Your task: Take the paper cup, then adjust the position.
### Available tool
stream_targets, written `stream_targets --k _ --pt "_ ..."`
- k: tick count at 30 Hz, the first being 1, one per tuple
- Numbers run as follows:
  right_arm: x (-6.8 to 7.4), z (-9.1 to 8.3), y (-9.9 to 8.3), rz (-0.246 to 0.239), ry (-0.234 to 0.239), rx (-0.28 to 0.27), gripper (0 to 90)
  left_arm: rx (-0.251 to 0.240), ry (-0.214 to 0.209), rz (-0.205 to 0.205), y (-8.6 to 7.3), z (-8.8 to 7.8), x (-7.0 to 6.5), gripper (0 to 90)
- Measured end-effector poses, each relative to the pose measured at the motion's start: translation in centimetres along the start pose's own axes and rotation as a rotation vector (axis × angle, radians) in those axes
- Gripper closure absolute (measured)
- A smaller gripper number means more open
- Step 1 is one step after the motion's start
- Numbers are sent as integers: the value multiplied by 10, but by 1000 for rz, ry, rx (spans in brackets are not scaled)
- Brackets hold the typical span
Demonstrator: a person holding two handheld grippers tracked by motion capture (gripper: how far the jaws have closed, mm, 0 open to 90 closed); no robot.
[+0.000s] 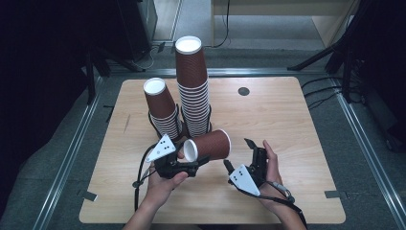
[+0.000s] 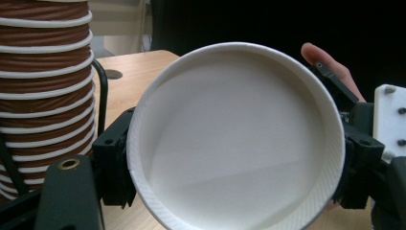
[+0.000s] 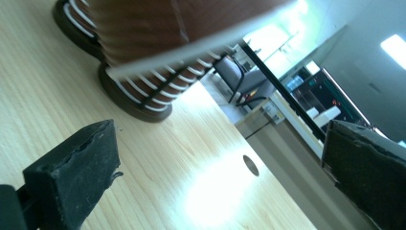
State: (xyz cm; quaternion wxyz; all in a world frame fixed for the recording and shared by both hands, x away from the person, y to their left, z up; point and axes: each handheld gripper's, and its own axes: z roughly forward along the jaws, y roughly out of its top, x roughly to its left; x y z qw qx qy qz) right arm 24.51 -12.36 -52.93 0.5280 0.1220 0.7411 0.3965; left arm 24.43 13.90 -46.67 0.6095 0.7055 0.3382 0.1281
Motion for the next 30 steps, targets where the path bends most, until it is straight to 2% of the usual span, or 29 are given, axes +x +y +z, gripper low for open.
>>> stream_targets --k 8,9,11,14,18,21,25,27,29,30 --pt "-11 -3 -7 118 -6 29 0 -9 7 -12 -1 -2 6 219" --pt "-13 -3 -8 143 -7 31 0 -7 4 -13 -1 -2 7 219" --pt "-15 -4 -8 226 2 16 4 -10 0 -9 -1 -1 7 218" --pt "-19 -7 -7 373 19 -15 28 -14 0 7 -2 -1 7 218" --pt "-24 -9 -6 418 -13 -7 32 -27 5 5 -2 -3 8 217" --pt "-26 -12 -5 473 -20 -2 32 -37 12 1 -2 -5 9 217" --pt "-27 -15 -4 578 -33 -6 42 -46 16 -5 -3 -4 11 217" --pt "-27 -15 -5 622 -43 13 45 -46 17 6 -3 -3 12 217" --pt "-26 -15 -4 684 -49 30 49 -44 15 0 -4 -2 13 217" --pt "-26 -14 -3 697 -48 37 49 -44 14 1 -5 -1 13 217"
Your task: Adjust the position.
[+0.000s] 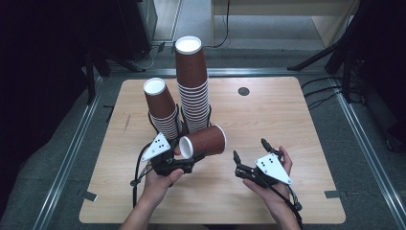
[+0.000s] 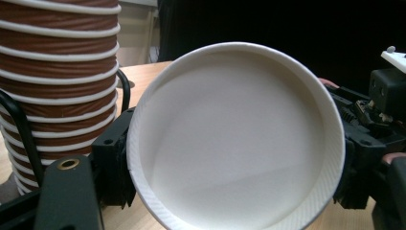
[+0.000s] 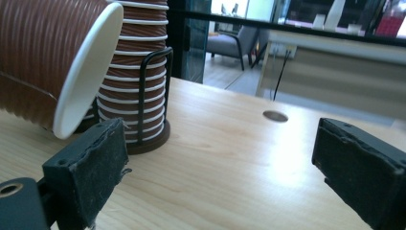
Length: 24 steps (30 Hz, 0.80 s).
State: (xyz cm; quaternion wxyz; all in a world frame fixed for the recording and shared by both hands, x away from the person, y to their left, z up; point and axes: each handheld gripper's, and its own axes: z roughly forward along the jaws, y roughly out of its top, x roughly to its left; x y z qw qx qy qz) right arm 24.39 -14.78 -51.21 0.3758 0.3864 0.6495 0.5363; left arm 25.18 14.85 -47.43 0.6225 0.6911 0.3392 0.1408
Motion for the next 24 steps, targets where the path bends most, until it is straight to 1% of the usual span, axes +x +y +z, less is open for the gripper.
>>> stream_targets --k 3,5,6,8,9,13,14,16,17,19,22,24 --pt "5 1 -1 53 26 14 59 -3 6 -4 -1 1 1 217" --pt "8 1 -2 70 29 10 69 -13 -3 -11 -1 1 2 217" --pt "9 1 -2 81 32 7 69 -13 1 -7 -1 1 2 217" --pt "11 0 -1 134 38 5 69 -20 17 -11 -1 1 2 216" --pt "12 0 -1 162 43 -1 69 -22 16 -17 -1 0 3 216" --pt "20 -3 -1 227 49 -10 59 -14 32 -14 0 -1 3 214" --pt "22 -3 -1 241 54 -9 54 -18 38 -19 0 -1 3 214" --pt "26 -4 -1 271 65 -14 38 -27 59 -20 0 -3 3 215" --pt "29 -4 0 295 68 -12 28 -31 66 -22 0 -3 3 215" --pt "32 -4 0 328 61 -5 0 -30 71 -22 0 -3 4 215" --pt "35 -4 -1 384 58 9 0 -27 73 -25 0 -3 5 215" --pt "37 -3 -1 432 63 20 0 -25 77 -29 -1 -2 6 215"
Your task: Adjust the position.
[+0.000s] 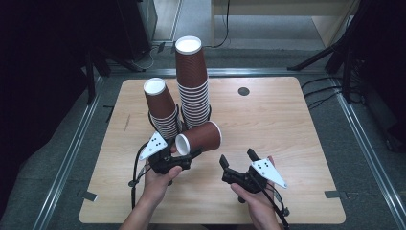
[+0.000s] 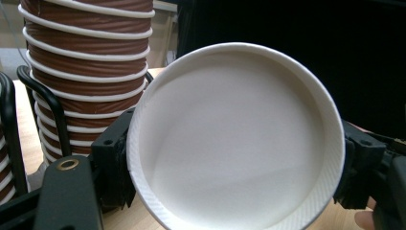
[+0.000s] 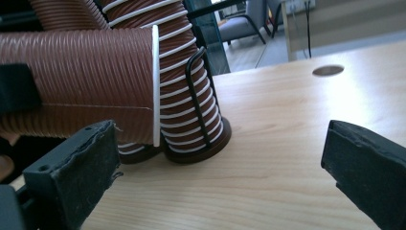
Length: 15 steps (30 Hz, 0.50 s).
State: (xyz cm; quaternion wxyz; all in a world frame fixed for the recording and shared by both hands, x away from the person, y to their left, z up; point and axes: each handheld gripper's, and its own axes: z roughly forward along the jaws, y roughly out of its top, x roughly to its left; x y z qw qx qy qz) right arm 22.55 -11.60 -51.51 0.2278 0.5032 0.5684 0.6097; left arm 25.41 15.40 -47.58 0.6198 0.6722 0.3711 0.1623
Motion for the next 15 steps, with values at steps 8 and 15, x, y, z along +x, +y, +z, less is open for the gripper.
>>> stream_targets --k 8,15 --pt "4 5 -3 204 31 32 0 -12 -5 5 -1 1 0 215" --pt "7 8 -3 348 59 17 0 -20 -7 14 -3 3 -1 217"
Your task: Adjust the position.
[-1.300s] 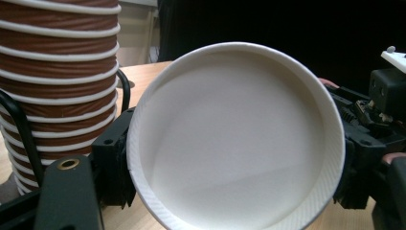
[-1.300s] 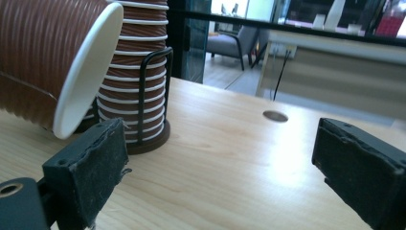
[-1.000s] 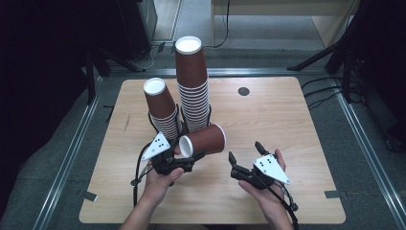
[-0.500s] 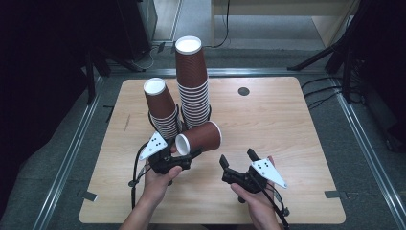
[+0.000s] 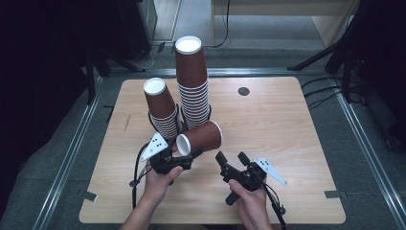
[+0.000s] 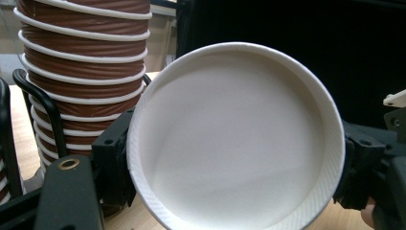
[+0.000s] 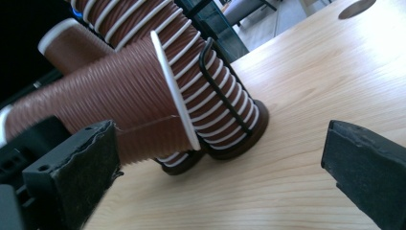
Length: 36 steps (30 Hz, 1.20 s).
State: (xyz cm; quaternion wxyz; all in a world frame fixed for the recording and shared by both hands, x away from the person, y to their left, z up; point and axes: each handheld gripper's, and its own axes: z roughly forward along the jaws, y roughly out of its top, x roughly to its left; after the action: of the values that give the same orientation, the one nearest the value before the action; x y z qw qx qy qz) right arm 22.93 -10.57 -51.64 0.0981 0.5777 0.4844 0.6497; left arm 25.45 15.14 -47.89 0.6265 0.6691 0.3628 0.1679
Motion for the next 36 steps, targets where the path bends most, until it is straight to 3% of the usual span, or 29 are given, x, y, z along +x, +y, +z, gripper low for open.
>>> stream_targets --k 6,10,17,25,30,36 --pt "3 3 1 138 18 6 0 -9 3 -19 -1 1 1 218" --pt "4 6 -1 202 -2 6 0 -9 4 -25 -1 1 2 218" --pt "10 12 -4 318 18 6 0 -12 5 -18 -2 2 0 218" --pt "20 18 -3 395 49 17 0 -10 -2 -10 -3 4 -4 218" --pt "24 23 -3 479 76 21 0 -10 -5 -4 -4 6 -6 218" --pt "28 28 -2 578 71 33 0 -12 -8 -1 -4 6 -7 218"
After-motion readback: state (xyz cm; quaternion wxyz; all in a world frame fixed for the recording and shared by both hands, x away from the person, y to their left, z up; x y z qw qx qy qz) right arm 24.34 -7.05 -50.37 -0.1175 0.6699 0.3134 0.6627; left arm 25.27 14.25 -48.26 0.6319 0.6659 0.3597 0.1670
